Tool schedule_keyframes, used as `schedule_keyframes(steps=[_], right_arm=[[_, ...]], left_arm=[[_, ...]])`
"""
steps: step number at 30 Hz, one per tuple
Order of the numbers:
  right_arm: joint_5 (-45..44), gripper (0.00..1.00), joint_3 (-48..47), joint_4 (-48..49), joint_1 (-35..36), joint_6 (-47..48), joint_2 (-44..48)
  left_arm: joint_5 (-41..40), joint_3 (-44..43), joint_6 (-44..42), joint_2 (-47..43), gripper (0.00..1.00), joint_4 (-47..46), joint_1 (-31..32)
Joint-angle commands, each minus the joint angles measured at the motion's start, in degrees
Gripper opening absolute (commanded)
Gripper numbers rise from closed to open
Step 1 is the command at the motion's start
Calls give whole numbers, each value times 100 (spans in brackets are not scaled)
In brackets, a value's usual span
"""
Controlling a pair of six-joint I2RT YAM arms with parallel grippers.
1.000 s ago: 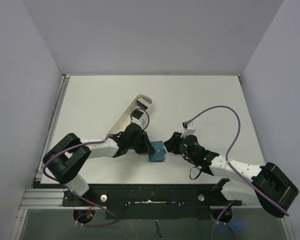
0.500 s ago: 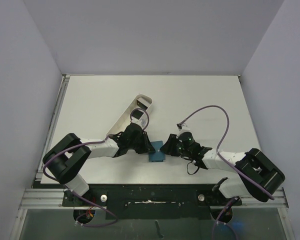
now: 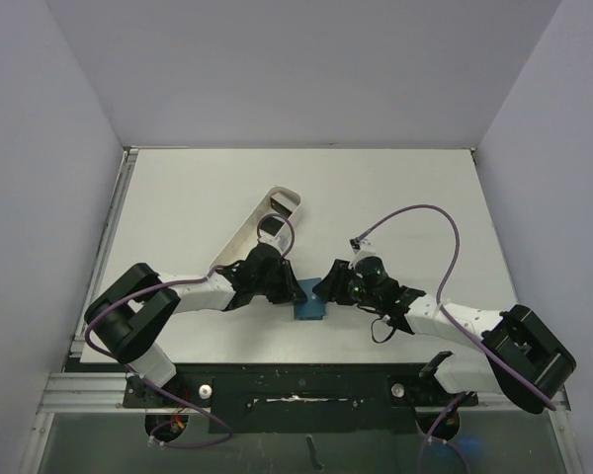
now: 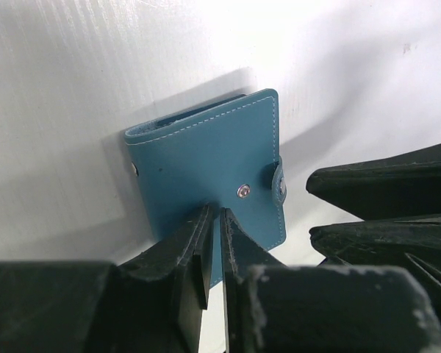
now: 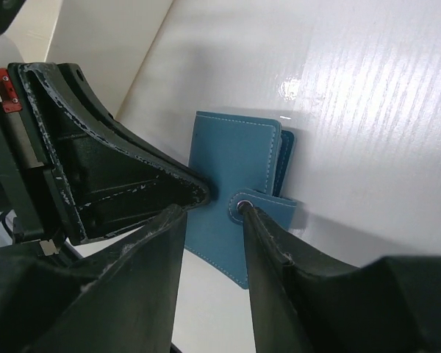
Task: Put the credit cards into the card holder
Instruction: Close the card holder at the center of the board.
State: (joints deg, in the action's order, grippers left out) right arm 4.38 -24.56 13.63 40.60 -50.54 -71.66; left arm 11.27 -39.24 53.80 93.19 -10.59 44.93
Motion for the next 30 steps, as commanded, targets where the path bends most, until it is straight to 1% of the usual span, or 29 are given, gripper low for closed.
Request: schedule_keyframes(steps=[1, 5, 8, 10, 12, 16, 22, 26, 30], right_arm=[[187, 37, -181, 245, 42, -173, 50], [122, 37, -215, 163, 26, -158, -105], [224, 35, -225, 325, 10, -149, -331], [360, 35, -239, 480, -1, -163, -479], [391, 34, -257, 551, -9, -192, -589], [492, 34, -299, 611, 5, -180, -778], [626, 34, -283, 705, 0, -193, -908], [490, 33, -273, 498, -8, -134, -868], [514, 33, -227, 487, -28, -133, -844]], left_arm=[[-180, 35, -20, 24, 10, -50, 25], [-127, 6, 20, -42, 12, -23, 25], [-25, 13, 178, -158, 18, -73, 10], [-107, -28, 234, -235, 20, 5, -12], [-150, -16, 228, -261, 20, 31, -50], [-111, 85, 236, -187, 15, -15, -72], [-137, 113, 237, -225, 15, 51, -72], [-299, 17, 172, -479, 20, 396, -72], [-493, 47, 133, -787, 24, 681, -72]])
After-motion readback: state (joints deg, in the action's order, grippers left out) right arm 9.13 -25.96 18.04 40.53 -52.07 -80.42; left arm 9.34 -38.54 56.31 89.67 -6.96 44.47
